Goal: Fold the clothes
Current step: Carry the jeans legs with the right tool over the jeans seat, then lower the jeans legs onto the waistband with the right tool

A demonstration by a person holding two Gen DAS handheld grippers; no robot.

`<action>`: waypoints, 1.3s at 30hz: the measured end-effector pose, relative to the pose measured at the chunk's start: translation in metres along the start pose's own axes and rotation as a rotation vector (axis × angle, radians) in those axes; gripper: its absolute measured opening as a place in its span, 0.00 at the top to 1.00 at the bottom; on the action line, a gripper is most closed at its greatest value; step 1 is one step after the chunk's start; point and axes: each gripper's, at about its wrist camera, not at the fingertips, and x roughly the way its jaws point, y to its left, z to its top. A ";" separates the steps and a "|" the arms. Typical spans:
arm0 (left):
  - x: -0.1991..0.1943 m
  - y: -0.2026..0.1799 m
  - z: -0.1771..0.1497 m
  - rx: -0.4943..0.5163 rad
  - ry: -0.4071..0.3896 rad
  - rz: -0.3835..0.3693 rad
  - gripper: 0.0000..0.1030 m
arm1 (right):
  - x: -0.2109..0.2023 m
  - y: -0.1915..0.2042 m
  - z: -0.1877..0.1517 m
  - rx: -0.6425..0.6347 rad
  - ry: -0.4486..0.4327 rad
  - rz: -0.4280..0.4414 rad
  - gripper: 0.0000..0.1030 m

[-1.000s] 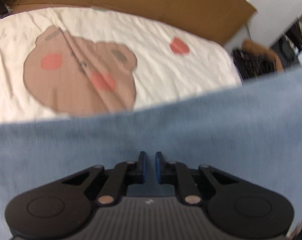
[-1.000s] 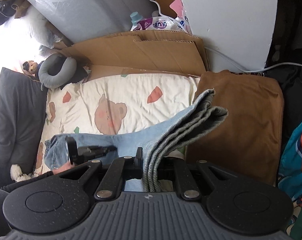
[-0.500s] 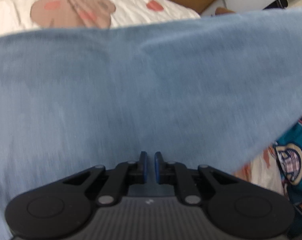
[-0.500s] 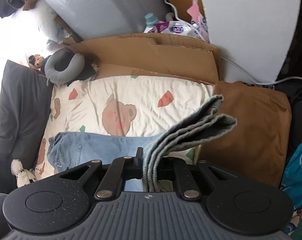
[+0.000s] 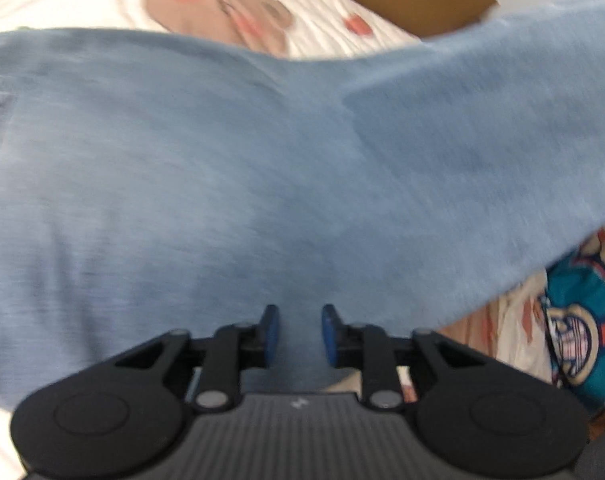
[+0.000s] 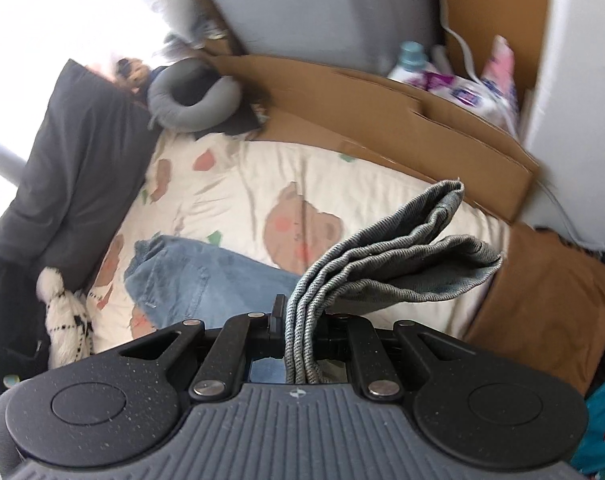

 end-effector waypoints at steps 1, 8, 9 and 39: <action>-0.006 0.005 0.001 -0.015 -0.016 0.006 0.66 | 0.001 0.009 0.005 -0.016 0.004 0.005 0.91; -0.053 0.043 0.005 -0.072 -0.150 0.128 0.42 | 0.014 0.072 0.032 -0.118 0.037 0.044 0.91; -0.060 0.052 0.005 -0.102 -0.168 0.127 0.42 | 0.018 0.079 0.036 -0.127 0.043 0.048 0.91; -0.174 0.131 -0.070 -0.470 -0.372 0.211 0.41 | 0.188 0.236 0.084 -0.151 0.163 0.261 0.91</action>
